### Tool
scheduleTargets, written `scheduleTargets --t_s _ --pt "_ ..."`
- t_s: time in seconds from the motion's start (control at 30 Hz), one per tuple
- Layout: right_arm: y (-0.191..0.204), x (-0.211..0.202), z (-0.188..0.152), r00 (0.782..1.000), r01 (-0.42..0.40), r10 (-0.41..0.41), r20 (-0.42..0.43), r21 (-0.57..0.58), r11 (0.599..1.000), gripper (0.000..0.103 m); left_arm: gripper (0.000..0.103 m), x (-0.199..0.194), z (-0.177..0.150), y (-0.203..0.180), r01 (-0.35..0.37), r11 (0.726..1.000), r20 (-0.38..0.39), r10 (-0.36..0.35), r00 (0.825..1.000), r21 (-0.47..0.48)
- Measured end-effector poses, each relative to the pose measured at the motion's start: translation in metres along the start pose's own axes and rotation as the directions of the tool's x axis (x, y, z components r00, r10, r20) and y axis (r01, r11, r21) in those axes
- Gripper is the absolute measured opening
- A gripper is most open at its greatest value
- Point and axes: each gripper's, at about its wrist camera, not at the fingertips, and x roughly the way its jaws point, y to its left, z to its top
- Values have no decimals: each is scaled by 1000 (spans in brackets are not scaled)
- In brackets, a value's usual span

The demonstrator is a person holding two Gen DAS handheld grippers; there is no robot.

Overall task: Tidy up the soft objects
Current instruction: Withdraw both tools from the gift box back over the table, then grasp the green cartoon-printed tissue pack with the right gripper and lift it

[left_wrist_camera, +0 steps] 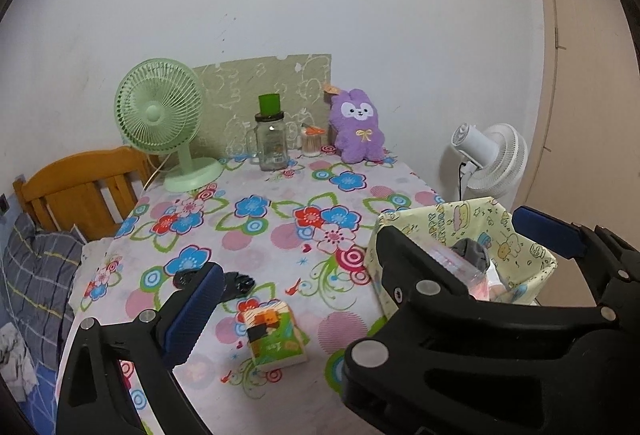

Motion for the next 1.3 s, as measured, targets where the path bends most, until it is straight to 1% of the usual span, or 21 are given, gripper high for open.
scheduleTargets --t_s 0.07,0.17,0.3,0.47,0.77,0.93,1.07,1.17,1.3 --pt "5 1 -1 1000 -6 6 -4 -4 1000 102 100 -1 -3 6 -4 1000 -5 4 1000 -6" --pt "13 2 -2 1000 -17 17 -10 -9 1000 102 100 -4 -5 11 -16 1000 16 16 1000 -1" --pt "22 6 -4 999 -27 27 -18 -8 1000 102 100 -3 -8 21 -19 1000 17 19 1000 -1" --pt "34 13 -9 998 -40 39 -41 -17 999 102 100 3 -13 35 -13 1000 -24 13 1000 -16" --pt "54 29 -18 997 -51 49 -60 -39 998 102 100 13 -25 57 -36 998 -45 34 998 -43" --pt "65 36 -24 997 -56 53 -52 -58 997 102 100 17 -34 67 -37 998 -33 36 999 -53" --pt "73 45 -30 997 -55 51 -62 -76 996 102 100 26 -41 76 -43 998 -68 39 997 -54" --pt "78 53 -35 996 -50 44 -72 -89 995 102 100 31 -47 82 -55 997 -76 50 996 -59" --pt "83 62 -43 996 -43 36 -87 -72 996 102 100 37 -54 88 -68 996 -91 63 994 -60"
